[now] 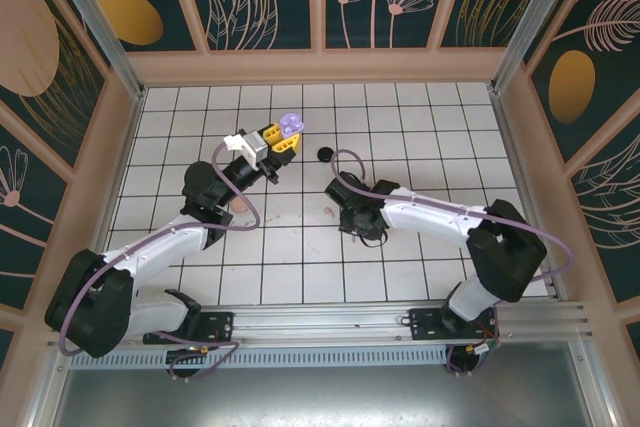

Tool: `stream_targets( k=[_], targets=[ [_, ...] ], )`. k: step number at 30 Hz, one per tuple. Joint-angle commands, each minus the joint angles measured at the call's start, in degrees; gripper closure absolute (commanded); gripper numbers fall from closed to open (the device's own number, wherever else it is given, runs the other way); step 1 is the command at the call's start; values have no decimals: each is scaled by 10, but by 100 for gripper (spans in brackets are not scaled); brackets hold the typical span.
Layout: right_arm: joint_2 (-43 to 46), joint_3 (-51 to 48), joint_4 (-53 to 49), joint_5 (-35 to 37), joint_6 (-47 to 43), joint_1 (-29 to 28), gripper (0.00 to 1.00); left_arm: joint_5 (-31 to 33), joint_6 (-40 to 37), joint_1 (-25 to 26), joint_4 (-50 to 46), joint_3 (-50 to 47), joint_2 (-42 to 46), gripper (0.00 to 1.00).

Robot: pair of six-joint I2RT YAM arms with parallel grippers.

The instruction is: Insert the wireless bluetooth earbuds into the charging case

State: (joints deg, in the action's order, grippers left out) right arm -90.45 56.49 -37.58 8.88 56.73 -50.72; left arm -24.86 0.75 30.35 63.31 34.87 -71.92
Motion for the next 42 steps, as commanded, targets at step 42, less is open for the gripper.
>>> stream_targets(
  k=[42],
  targets=[
    [-98,14,32,-32,-94,23,65,-12,17,2,44,9,-18,100]
  ],
)
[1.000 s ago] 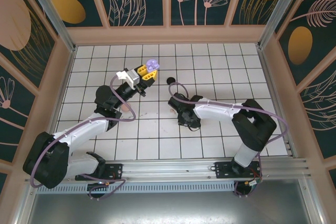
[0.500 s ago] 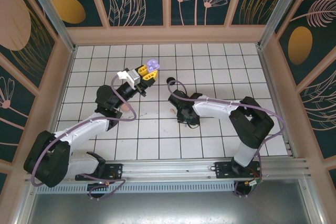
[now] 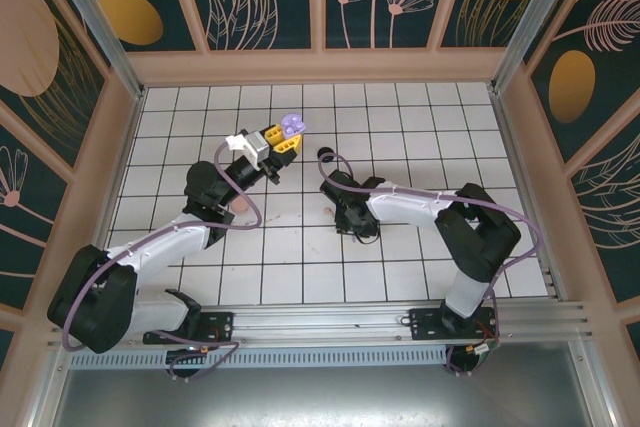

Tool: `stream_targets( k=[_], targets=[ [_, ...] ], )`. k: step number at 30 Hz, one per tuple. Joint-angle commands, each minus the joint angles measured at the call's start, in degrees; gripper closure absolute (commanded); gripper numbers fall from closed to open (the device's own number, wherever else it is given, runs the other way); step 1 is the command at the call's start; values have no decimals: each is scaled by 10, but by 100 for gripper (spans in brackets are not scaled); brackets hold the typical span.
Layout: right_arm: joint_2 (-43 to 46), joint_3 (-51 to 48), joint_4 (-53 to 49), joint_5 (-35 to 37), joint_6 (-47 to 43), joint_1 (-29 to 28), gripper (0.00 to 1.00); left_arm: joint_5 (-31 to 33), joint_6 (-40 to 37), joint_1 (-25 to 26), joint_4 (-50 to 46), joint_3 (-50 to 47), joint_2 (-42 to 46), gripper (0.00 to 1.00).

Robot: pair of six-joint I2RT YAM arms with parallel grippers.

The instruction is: Insert the wireless bluetooth earbuds into the charging case

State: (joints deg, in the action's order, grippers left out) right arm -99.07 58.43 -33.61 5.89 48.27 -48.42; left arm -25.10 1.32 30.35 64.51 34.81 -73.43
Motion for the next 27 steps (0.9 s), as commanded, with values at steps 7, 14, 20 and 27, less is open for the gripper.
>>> stream_targets(
  k=[7,14,20,27],
  targets=[
    [-23,2,-24,9,-23,-11,65,-8,14,2,32,10,0,100],
    [-37,11,-34,15,-38,-16,66,-7,13,2,27,10,2,100],
    [-36,9,-37,11,-46,-18,68,-7,14,2,26,10,4,100],
    [-22,-12,-36,10,-46,-19,70,-7,12,2,20,13,7,100]
  ],
)
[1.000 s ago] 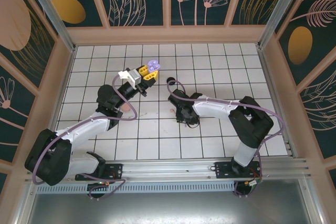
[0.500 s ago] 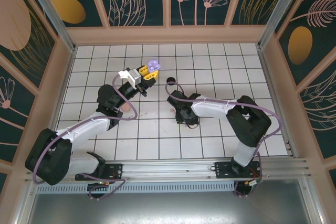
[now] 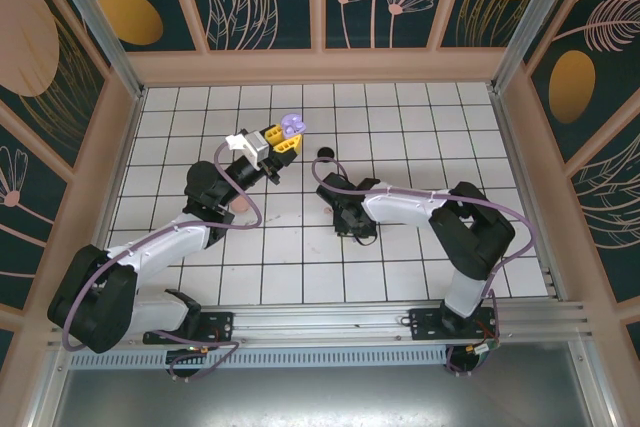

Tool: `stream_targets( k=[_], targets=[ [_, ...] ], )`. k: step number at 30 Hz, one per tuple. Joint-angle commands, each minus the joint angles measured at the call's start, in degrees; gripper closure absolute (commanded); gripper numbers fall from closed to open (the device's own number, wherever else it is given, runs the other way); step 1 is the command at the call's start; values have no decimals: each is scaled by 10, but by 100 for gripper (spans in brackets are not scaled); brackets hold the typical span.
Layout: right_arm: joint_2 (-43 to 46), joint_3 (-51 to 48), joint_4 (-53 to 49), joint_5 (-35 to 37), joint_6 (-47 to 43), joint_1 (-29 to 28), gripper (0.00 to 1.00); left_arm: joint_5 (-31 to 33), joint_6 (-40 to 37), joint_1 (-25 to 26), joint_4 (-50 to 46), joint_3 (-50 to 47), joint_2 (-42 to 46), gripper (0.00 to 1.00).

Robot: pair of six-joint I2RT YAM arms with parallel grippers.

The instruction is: Insert the wireless bluetooth earbuds into the charging case

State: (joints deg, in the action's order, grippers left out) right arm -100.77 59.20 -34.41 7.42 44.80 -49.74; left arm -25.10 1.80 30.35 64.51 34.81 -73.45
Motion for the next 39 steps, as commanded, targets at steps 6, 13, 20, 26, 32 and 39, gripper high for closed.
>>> stream_targets(
  k=[6,13,20,26,32,39],
  targets=[
    [2,-33,-22,-9,-14,-6,70,-7,10,2,16,16,8,100],
    [7,-38,-18,-14,-19,-6,71,-6,10,2,12,21,6,100],
    [14,-45,-15,-15,-18,-6,73,-6,11,3,11,24,3,100],
    [17,-50,-10,-18,-19,-6,73,-6,13,4,10,26,0,100],
    [26,-53,-9,-21,-23,-6,73,-6,13,4,6,28,1,100],
    [30,-57,-7,-24,-26,-6,76,-4,13,5,4,32,0,100]
  ],
)
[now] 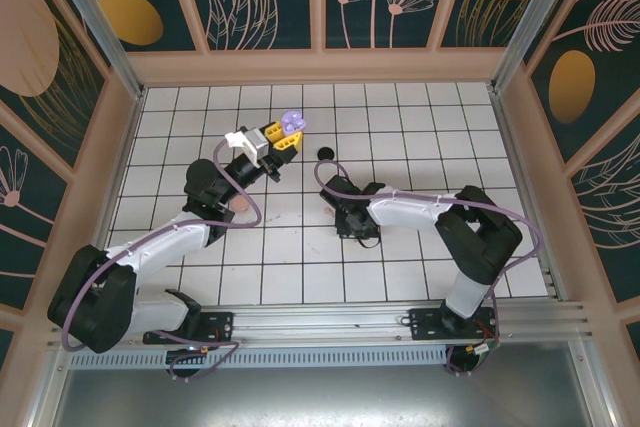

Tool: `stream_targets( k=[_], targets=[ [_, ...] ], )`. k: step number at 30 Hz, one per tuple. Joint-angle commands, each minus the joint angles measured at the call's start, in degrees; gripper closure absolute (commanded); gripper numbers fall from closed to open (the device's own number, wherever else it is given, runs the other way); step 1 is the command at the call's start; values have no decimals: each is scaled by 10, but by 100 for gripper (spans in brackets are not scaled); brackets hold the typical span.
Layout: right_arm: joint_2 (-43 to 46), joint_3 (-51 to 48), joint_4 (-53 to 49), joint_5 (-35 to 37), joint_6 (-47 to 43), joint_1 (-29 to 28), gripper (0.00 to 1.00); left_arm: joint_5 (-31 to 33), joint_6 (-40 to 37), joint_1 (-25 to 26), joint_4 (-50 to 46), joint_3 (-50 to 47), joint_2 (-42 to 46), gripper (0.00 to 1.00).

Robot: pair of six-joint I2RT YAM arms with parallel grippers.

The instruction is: Insert the wireless bluetooth earbuds into the charging case

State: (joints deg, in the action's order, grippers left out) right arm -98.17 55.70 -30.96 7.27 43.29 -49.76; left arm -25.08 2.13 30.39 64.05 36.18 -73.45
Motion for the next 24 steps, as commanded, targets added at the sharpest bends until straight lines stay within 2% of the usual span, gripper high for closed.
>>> stream_targets(
  k=[1,12,24],
  targets=[
    [4,-23,-41,-23,-10,-7,76,-4,10,5,8,19,0,100],
    [19,-22,-38,-19,-8,-7,83,-4,11,7,4,24,-5,100],
    [101,-6,-33,-10,12,0,84,-2,4,8,-6,28,-7,100]
  ],
)
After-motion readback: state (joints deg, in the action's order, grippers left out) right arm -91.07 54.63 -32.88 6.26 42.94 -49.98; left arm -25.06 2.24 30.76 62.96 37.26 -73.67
